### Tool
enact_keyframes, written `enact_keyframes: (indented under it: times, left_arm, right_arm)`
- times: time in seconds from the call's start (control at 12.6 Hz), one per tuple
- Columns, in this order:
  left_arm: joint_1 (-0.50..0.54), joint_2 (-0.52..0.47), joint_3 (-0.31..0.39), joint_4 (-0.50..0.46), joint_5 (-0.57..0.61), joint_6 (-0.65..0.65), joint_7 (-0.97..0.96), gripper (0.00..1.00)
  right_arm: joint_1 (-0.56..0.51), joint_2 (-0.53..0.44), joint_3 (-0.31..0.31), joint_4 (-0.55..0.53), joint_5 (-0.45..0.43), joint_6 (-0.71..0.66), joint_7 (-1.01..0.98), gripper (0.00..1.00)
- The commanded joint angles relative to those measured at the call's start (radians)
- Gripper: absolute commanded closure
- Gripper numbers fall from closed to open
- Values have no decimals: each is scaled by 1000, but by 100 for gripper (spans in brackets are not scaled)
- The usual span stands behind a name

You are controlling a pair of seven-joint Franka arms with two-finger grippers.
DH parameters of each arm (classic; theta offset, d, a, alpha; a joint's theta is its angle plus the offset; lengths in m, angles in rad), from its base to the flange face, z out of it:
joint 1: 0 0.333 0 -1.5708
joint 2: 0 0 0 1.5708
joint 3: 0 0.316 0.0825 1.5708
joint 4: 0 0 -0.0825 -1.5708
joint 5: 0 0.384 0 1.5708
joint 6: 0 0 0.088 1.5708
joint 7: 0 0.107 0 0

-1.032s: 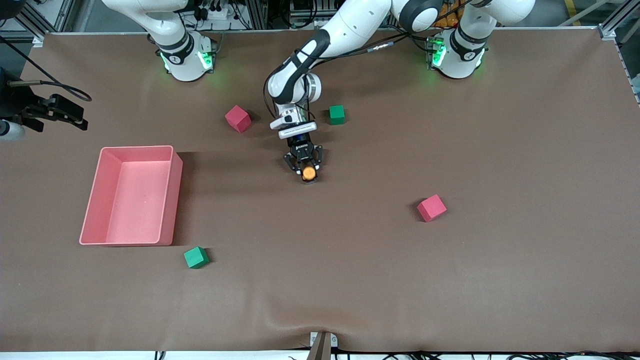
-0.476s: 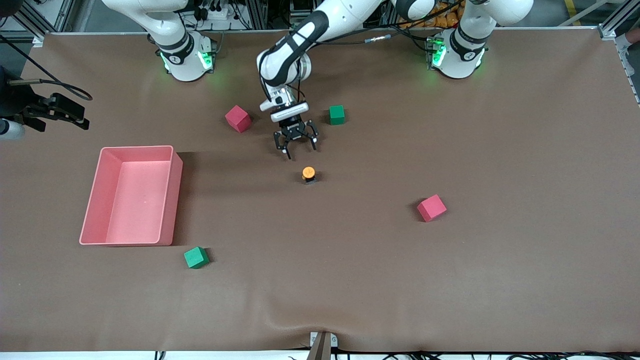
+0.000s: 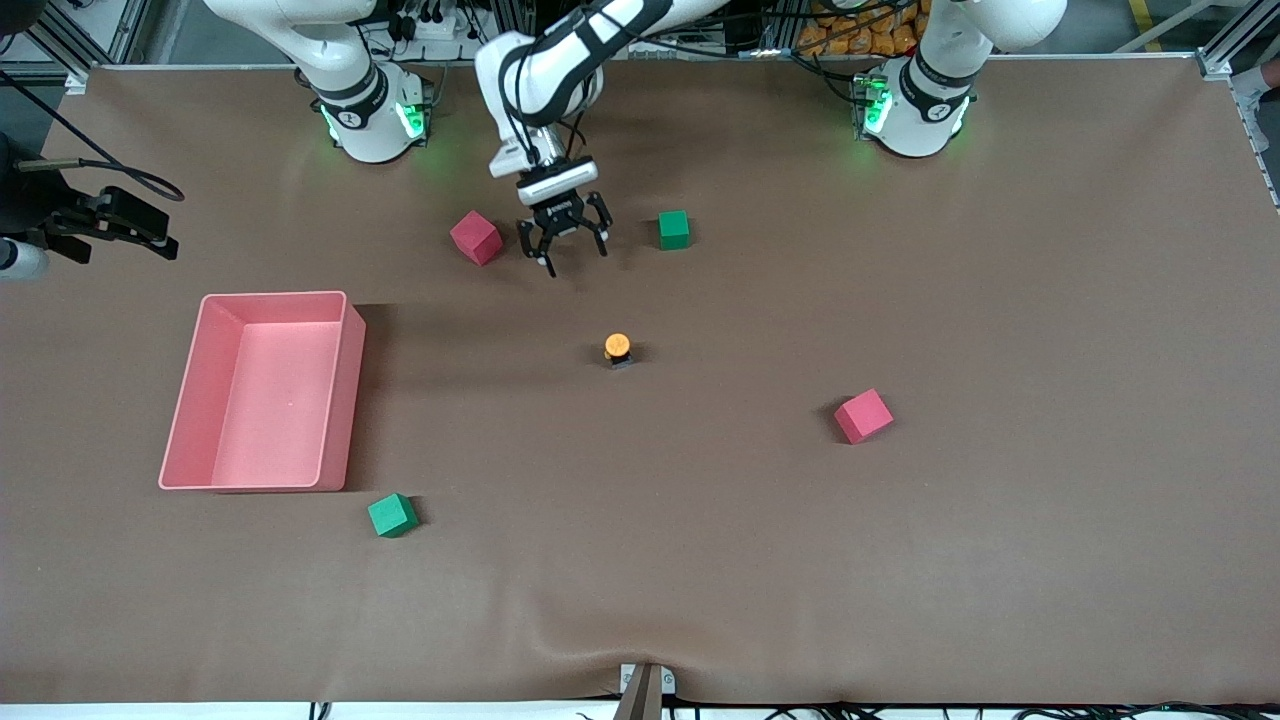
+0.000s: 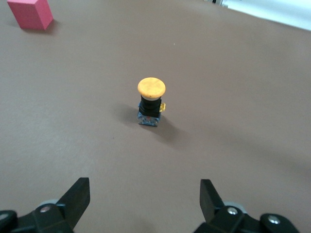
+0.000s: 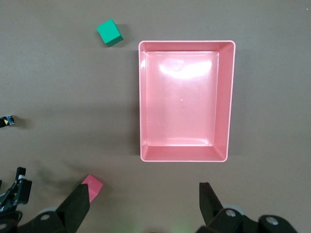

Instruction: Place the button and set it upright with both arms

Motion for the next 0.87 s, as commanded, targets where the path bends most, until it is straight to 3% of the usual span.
enact_keyframes:
  times: [0.0,0.32,0.79]
  left_arm:
    - [29,-91,3,14,-99,-14,84,0]
    - [162,-269,6,11,-300,-15,328,0]
    - [507,-460,8,5,-512,-80,886,0]
  right_arm:
    - [-6,-27,1,-23,19,-2,14,0]
    - [-6,-27,1,-23,19,-5,14,0]
    - [-6,-27,1,-23,19,-8,14,0]
